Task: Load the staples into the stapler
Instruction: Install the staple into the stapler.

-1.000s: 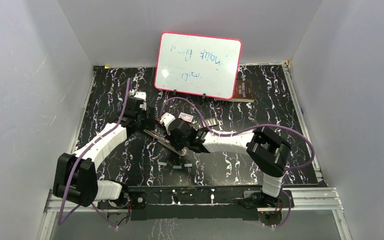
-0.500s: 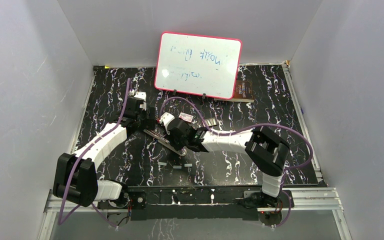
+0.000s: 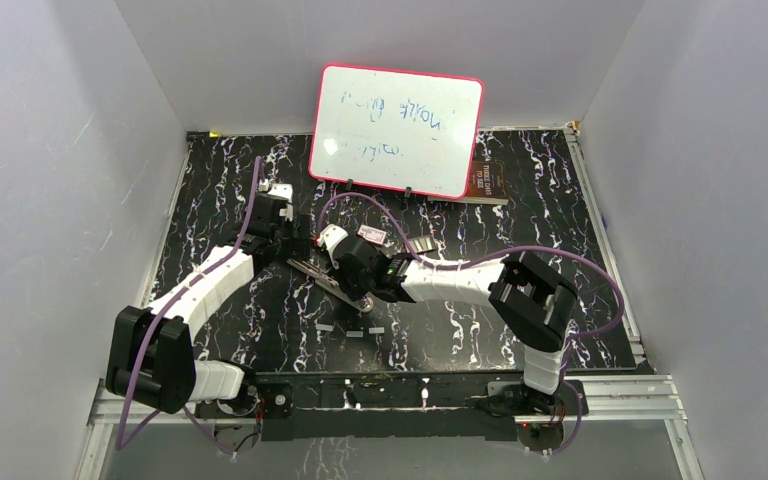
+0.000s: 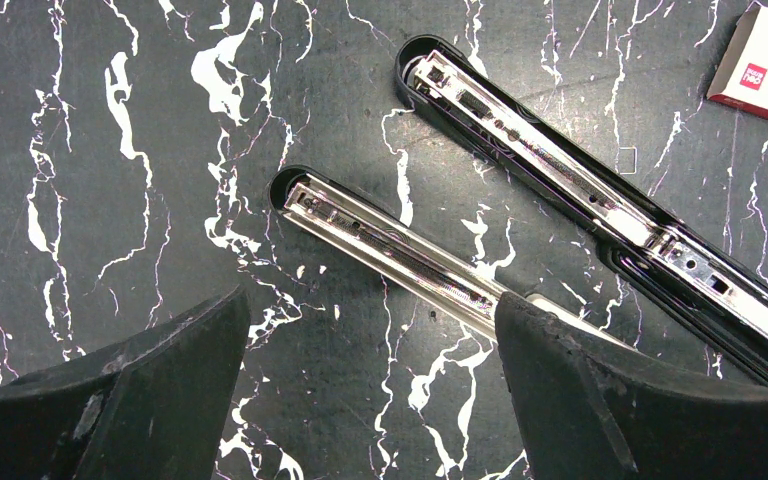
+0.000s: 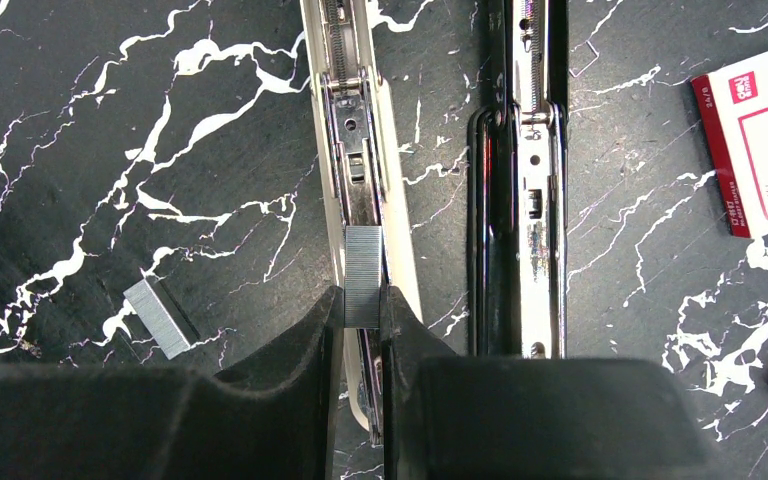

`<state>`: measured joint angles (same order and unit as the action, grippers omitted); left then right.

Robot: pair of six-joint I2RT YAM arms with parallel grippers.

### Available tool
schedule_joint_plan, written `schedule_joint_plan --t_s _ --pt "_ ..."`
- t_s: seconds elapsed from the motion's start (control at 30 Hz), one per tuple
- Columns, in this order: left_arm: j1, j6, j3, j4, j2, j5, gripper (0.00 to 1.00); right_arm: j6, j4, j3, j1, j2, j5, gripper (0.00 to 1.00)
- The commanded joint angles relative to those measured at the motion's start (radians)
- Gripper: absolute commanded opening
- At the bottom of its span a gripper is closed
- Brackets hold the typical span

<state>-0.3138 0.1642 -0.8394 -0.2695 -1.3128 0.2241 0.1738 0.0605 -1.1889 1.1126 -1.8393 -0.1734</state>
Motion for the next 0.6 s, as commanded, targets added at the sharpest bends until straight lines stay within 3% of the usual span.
schedule_joint_plan --t_s 0.0,0.57 --pt "-0.004 -0.008 0.011 -0.010 0.036 0.008 0.91 0.006 0.053 -0.041 -0.004 -0.004 -0.012 0.00" --pt "-0.005 -0.010 0.011 -0.008 0.038 0.007 0.91 -0.009 0.137 -0.065 -0.004 -0.002 -0.006 0.00"
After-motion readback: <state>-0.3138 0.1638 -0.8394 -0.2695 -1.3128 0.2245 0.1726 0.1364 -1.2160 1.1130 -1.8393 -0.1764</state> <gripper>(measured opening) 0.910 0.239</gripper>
